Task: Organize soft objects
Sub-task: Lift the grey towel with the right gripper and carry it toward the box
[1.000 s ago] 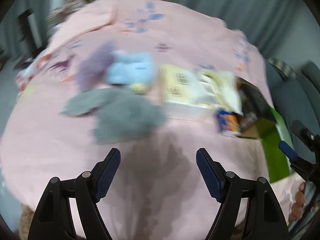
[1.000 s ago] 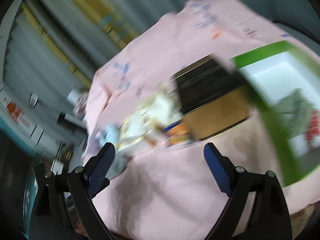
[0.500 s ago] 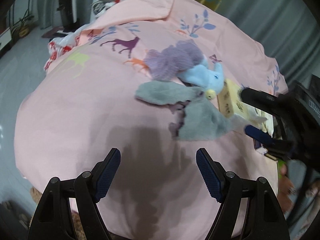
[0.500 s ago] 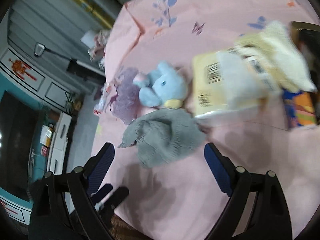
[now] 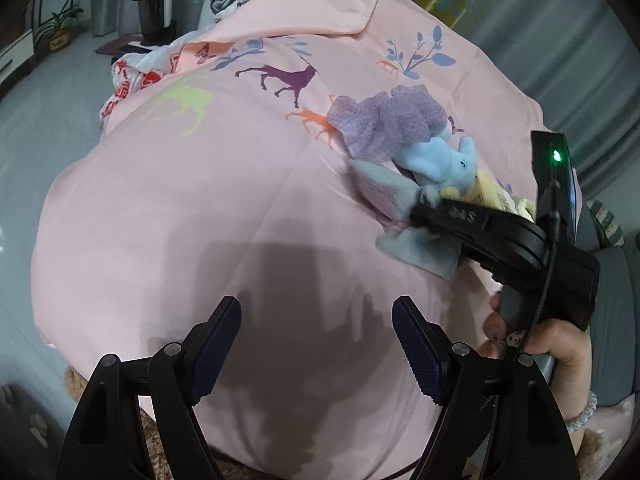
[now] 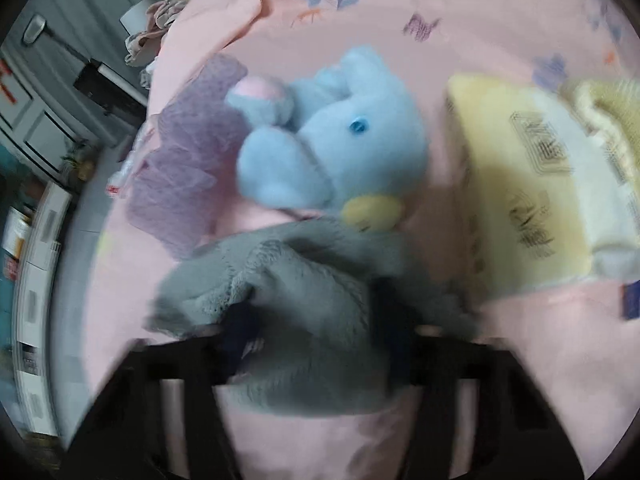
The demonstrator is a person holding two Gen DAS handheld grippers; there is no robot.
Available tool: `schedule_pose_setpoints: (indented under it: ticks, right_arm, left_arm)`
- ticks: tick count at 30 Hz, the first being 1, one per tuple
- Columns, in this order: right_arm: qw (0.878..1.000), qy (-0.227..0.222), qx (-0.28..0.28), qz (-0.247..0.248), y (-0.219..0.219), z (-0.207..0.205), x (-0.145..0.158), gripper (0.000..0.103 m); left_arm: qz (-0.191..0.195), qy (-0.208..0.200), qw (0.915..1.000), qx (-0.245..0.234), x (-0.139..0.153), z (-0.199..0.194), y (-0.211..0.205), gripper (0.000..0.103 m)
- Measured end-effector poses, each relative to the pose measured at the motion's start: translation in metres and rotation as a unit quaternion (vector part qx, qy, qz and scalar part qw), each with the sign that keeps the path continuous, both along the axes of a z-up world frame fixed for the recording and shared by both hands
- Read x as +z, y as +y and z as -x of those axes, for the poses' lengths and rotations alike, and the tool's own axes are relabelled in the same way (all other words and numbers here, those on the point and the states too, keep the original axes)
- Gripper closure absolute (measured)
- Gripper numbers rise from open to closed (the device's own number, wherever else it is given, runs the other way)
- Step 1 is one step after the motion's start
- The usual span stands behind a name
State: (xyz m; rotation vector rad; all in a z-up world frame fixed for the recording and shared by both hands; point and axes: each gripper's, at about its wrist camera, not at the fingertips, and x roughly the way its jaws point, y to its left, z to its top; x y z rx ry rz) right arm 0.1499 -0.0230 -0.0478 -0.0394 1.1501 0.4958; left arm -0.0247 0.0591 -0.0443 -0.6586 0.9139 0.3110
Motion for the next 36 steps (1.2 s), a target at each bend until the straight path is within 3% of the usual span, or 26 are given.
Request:
schedule_pose_setpoints:
  ticks: [1, 5, 11, 17, 22, 27, 32, 36]
  right_arm:
    - [1.000, 0.008, 0.002, -0.012, -0.008, -0.001, 0.002, 0.088]
    - [0.998, 0.021, 0.008, -0.067, -0.040, 0.004, 0.019, 0.090]
    - [0.993, -0.026, 0.010, -0.111, -0.112, 0.033, 0.076, 0.089]
    - [0.994, -0.085, 0.002, -0.061, -0.165, 0.063, 0.098, 0.089]
    - [0.997, -0.066, 0.001, -0.028, -0.199, 0.068, 0.078, 0.086]
    - [0.999, -0.028, 0.037, -0.023, -0.174, 0.061, 0.051, 0.085]
    - [0.993, 0.002, 0.101, -0.057, -0.119, 0.044, 0.036, 0.080]
    - [0.989, 0.038, 0.117, -0.080, -0.094, 0.039, 0.021, 0.055]
  left_arm:
    - [0.001, 0.000, 1.0000, -0.001, 0.000, -0.001, -0.001, 0.025]
    - [0.003, -0.011, 0.9998, -0.015, 0.007, -0.003, -0.009, 0.025]
    - [0.011, -0.035, 0.9981, -0.049, 0.024, -0.014, -0.034, 0.025]
    - [0.017, -0.045, 0.9934, -0.104, 0.033, -0.032, -0.074, 0.025]
    - [0.014, -0.036, 0.9899, -0.137, 0.030, -0.042, -0.099, 0.025]
    - [0.006, -0.020, 0.9902, -0.138, 0.024, -0.045, -0.101, 0.025]
    - [0.001, -0.005, 0.9941, -0.108, 0.018, -0.039, -0.082, 0.025]
    - [0.007, 0.001, 0.9956, -0.093, 0.012, -0.036, -0.067, 0.025]
